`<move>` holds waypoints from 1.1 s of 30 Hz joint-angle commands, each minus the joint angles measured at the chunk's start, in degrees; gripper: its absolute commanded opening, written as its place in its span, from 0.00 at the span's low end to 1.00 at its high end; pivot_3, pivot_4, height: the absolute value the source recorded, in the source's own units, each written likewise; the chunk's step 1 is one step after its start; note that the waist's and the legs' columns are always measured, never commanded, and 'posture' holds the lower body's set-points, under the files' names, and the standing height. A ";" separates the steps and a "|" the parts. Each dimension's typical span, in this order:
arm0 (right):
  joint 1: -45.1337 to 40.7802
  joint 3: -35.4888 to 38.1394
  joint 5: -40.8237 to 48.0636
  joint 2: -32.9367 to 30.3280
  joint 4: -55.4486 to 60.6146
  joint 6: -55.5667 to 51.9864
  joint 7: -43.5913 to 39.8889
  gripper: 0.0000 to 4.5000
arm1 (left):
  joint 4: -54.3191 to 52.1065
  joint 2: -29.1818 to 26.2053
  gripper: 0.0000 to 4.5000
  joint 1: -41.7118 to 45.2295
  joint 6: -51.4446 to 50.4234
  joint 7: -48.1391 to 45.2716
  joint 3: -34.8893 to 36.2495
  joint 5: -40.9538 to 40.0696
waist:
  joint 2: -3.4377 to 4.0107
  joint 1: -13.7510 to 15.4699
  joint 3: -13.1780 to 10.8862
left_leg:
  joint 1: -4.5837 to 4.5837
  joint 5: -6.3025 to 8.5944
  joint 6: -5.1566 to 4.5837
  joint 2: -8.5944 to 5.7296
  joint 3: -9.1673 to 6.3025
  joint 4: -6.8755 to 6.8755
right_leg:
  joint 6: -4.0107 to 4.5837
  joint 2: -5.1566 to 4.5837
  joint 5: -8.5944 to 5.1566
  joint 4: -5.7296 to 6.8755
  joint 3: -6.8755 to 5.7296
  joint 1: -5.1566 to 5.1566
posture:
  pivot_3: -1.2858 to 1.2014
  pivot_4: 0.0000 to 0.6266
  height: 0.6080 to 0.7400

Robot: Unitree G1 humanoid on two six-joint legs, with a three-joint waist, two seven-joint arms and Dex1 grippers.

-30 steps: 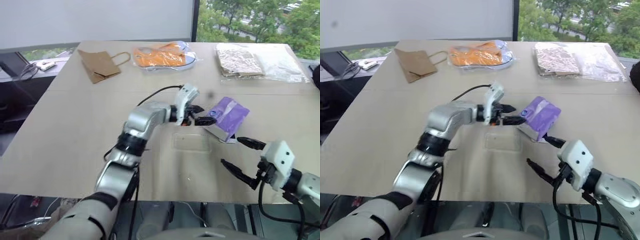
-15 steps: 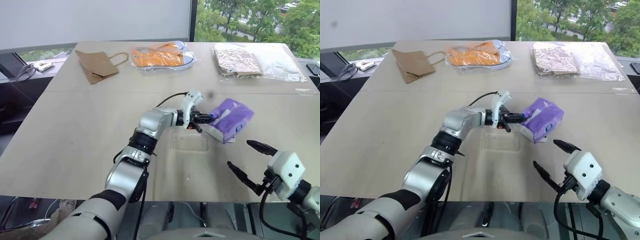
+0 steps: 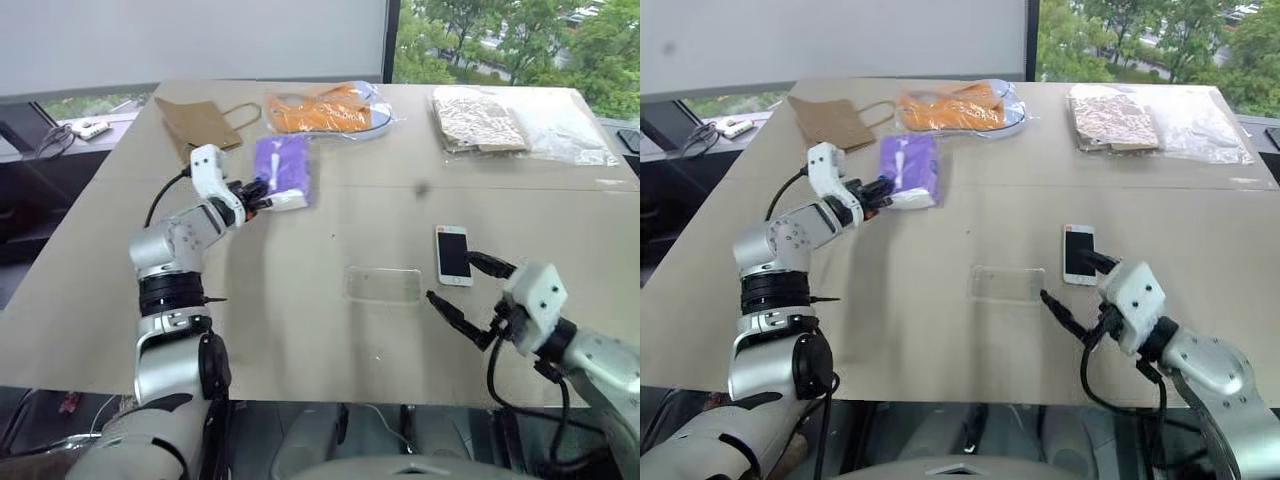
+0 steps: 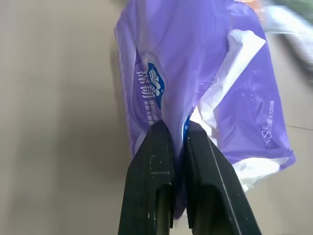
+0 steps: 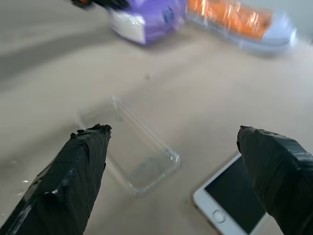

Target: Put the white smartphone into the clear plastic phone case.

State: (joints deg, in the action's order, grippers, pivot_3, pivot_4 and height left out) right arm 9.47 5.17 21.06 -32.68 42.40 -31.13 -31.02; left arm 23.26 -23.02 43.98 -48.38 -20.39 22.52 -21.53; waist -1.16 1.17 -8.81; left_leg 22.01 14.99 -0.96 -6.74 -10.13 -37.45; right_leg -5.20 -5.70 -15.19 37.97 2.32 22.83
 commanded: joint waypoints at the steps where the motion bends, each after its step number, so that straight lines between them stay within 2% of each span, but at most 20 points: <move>1: -4.74 1.57 0.65 1.07 -3.25 -8.95 5.66 1.00 | -2.97 -1.07 0.34 0.31 -2.50 0.21 2.94 -3.92 | -0.01 -0.05 0.00 | 0.01 0.00 0.00 -0.02 -0.02 0.00 | 0.00 -0.03 0.00 0.01 -0.01 0.00 | 0.52 0.24 1.00; 3: -6.56 1.39 0.45 1.70 -3.65 -11.57 7.45 1.00 | -5.59 -2.02 0.52 -1.01 -5.01 0.60 3.61 -4.99 | -0.01 -0.36 0.00 | 0.02 0.00 0.00 -0.04 -0.01 0.02 | 0.00 -0.07 0.00 0.02 0.00 0.03 | 0.52 0.24 1.00; 6: -8.40 0.08 -0.59 2.91 -4.29 -14.51 10.23 1.00 | -12.60 -3.84 0.85 -4.57 -9.14 -1.17 3.89 -8.15 | -0.01 -1.24 0.00 | 0.19 0.00 0.00 -0.02 0.07 0.06 | 0.01 -0.08 0.00 0.07 0.11 0.27 | 0.52 0.24 1.00; 8: -9.53 -0.78 -1.14 4.40 -4.92 -16.63 12.35 1.00 | -20.98 -6.33 0.99 -8.59 -10.50 -7.01 2.25 -12.08 | -0.01 -2.05 0.01 | 0.32 0.00 0.00 -0.01 0.10 0.07 | 0.01 -0.10 0.00 0.10 0.14 0.40 | 0.52 0.24 1.00; 10: -11.01 -1.15 -1.07 7.12 -5.69 -18.91 14.99 1.00 | -31.38 -9.99 0.99 -14.44 -8.22 -16.01 -0.48 -15.74 | -0.03 -2.50 0.02 | 0.60 -0.01 0.01 0.01 0.16 0.02 | 0.02 -0.16 0.00 0.20 0.21 0.71 | 0.52 0.24 1.00; 12: -12.59 -1.93 -1.25 9.83 -6.84 -20.40 17.13 1.00 | -39.59 -12.56 0.99 -20.91 0.26 -26.33 -2.78 -16.66 | 0.03 -3.10 0.04 | 0.67 -0.02 0.02 0.04 0.21 0.04 | 0.03 -0.22 0.01 0.23 0.24 0.83 | 0.52 0.24 1.00; 15: -14.33 -3.41 -1.52 12.71 -8.80 -22.17 18.64 1.00 | -43.72 -18.33 0.99 -26.73 5.63 -39.67 -6.55 -18.15 | 0.22 -2.94 0.12 | 0.65 -0.04 0.05 0.04 0.24 0.05 | 0.06 -0.22 0.01 0.23 0.25 0.83 | 0.52 0.24 1.00; 19: -16.19 -5.85 -3.53 14.33 -12.55 -23.36 20.47 1.00 | -45.46 -23.17 0.99 -30.42 11.77 -50.99 -10.76 -17.92 | 0.37 -2.45 0.14 | 0.60 -0.05 0.07 0.05 0.22 0.07 | 0.16 -0.04 0.08 0.27 0.20 0.83 | 0.52 0.24 1.00; 22: -17.20 -7.00 -6.16 15.41 -16.72 -25.82 23.46 1.00 | -44.36 -25.13 0.99 -31.73 17.77 -55.94 -13.83 -15.49 | 0.39 -2.36 0.18 | 0.47 -0.05 0.07 0.06 0.31 0.10 | 0.18 0.00 0.10 0.29 0.29 0.76 | 0.52 0.24 1.00; 28: -16.58 -5.92 -8.14 16.58 -18.23 -29.38 26.34 1.00 | -40.67 -24.69 0.99 -30.59 22.85 -57.13 -16.48 -13.07 | 0.30 -1.92 0.25 | -0.13 0.01 -0.04 0.15 0.30 0.13 | 0.24 0.11 0.13 0.26 0.29 0.21 | 0.52 0.24 1.00; 29: -16.16 -6.29 -7.98 16.20 -17.95 -29.85 25.82 0.89 | -40.36 -24.42 1.00 -30.68 23.30 -57.03 -16.93 -12.79 | 0.30 -1.80 0.27 | -0.23 0.08 -0.16 0.16 0.28 0.14 | 0.23 0.12 0.13 0.23 0.27 0.09 | 0.52 0.24 1.00; 31: -15.58 -6.57 -7.91 15.69 -17.35 -30.52 25.13 0.72 | -39.96 -23.96 1.00 -31.06 24.28 -56.76 -17.57 -12.16 | 0.29 -1.73 0.30 | -0.27 0.10 -0.18 0.17 0.19 0.14 | 0.23 0.15 0.13 0.12 0.17 -0.04 | 0.52 0.24 1.00; 32: -15.42 -6.60 -8.03 15.34 -17.00 -31.11 25.09 0.66 | -39.84 -23.77 1.00 -31.22 24.77 -56.56 -17.82 -11.78 | 0.29 -1.74 0.32 | -0.27 0.10 -0.18 0.17 0.18 0.14 | 0.23 0.16 0.13 0.09 0.16 -0.06 | 0.52 0.24 1.00; 33: -15.26 -6.60 -8.05 14.80 -16.77 -31.08 24.69 0.65 | -39.82 -23.64 1.00 -31.37 25.09 -56.35 -18.03 -11.57 | 0.29 -1.75 0.32 | -0.27 0.09 -0.16 0.17 0.17 0.14 | 0.23 0.15 0.13 0.07 0.16 -0.07 | 0.52 0.24 1.00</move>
State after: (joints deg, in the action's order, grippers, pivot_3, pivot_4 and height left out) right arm -8.11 -1.26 13.85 -16.75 27.69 -58.67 -6.19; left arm -16.31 -46.77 12.82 -24.64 -76.97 4.09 -33.20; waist -0.87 -0.59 -8.49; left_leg 21.74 15.05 -1.08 -6.56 -9.96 -37.30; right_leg -4.98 -5.55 -15.06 38.03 2.48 22.76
